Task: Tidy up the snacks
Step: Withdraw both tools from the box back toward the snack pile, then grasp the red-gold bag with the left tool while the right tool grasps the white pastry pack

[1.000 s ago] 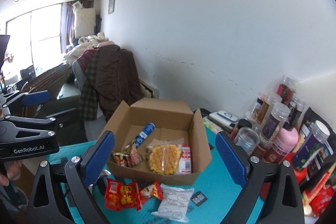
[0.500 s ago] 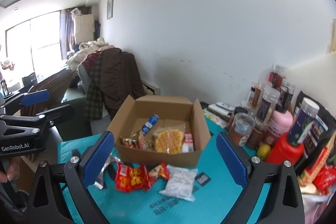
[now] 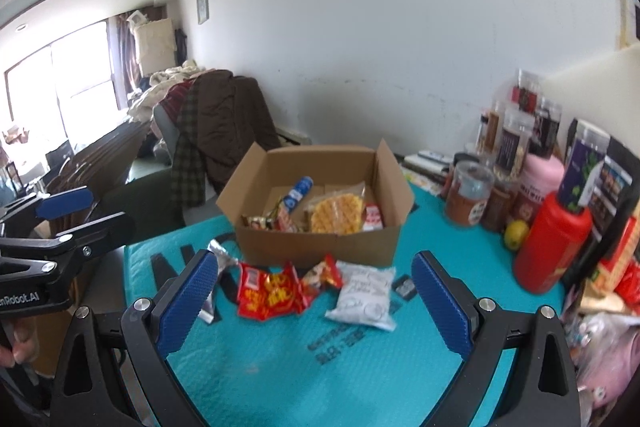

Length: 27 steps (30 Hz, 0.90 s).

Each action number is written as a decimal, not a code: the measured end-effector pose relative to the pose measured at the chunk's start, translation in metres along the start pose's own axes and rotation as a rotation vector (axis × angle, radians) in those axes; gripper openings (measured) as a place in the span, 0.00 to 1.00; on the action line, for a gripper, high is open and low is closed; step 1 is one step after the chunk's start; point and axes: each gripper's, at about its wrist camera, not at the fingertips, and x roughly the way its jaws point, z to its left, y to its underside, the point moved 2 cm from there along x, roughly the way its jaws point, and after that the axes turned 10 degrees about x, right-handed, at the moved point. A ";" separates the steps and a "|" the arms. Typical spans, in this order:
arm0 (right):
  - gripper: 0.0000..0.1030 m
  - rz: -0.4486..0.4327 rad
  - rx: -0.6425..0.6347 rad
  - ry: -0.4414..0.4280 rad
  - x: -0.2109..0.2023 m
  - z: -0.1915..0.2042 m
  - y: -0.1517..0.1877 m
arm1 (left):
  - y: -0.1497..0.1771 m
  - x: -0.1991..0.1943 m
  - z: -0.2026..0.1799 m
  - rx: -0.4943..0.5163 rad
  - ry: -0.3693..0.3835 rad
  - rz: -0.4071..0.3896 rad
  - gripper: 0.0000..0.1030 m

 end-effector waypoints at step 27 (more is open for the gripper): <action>0.96 0.202 0.056 0.095 0.079 -0.042 0.053 | 0.052 0.098 -0.020 -0.063 0.142 0.257 0.85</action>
